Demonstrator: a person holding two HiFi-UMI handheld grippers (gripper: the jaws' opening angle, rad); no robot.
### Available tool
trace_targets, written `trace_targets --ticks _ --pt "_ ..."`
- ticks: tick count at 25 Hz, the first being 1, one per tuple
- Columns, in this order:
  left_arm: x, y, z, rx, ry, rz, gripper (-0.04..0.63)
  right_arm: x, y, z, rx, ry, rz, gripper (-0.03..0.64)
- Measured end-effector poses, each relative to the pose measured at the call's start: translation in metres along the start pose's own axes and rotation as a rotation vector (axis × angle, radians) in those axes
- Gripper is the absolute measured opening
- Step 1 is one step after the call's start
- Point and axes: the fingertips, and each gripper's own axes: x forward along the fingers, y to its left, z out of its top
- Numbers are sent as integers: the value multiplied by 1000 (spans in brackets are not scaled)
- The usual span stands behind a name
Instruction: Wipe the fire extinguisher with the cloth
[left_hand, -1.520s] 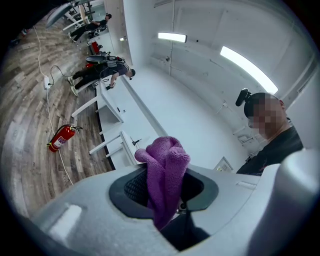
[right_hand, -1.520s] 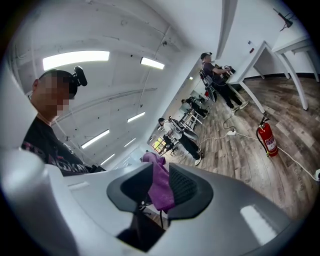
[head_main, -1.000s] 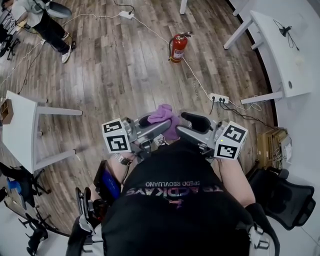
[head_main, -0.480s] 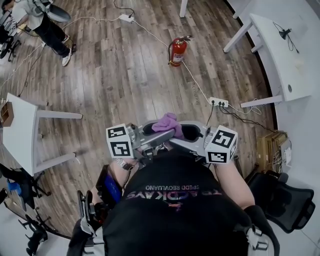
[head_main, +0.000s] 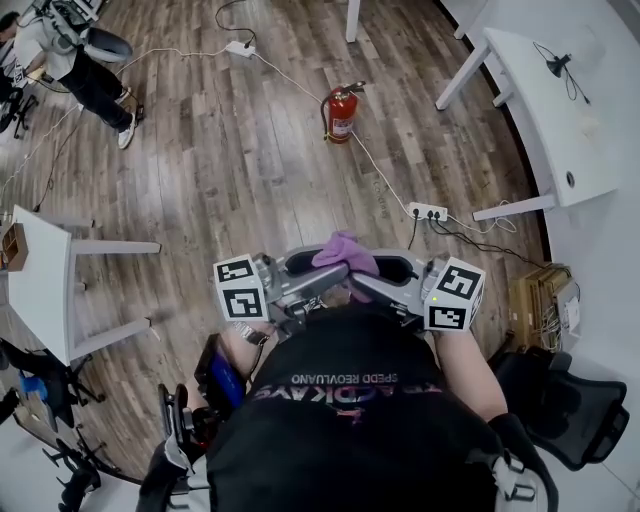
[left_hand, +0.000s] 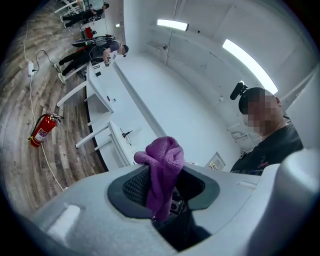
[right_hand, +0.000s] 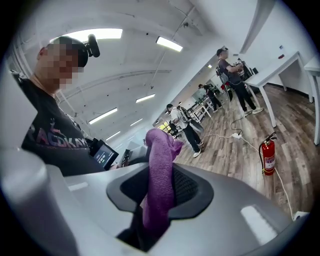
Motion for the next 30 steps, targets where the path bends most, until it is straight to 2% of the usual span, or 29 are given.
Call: trace_targets --ticks 7,9,10,11,22,30 --pt "32 27 21 -14 -60 42 127 -84 -71 55 100 -199 -97 100" --pt "44 36 22 -22 -62 54 44 -101 -91 66 115 -238 -124 100" --pt "50 40 23 -27 -64 59 25 -107 -99 70 123 -250 -132 100" --pt "56 43 24 -30 -67 63 -2 -112 -107 72 133 -258 -137 99" --pt "120 79 31 -60 -78 118 -2 -148 -172 97 182 -267 -115 98" --pt "100 104 62 -61 -104 178 -2 -132 -212 128 201 -310 -154 98"
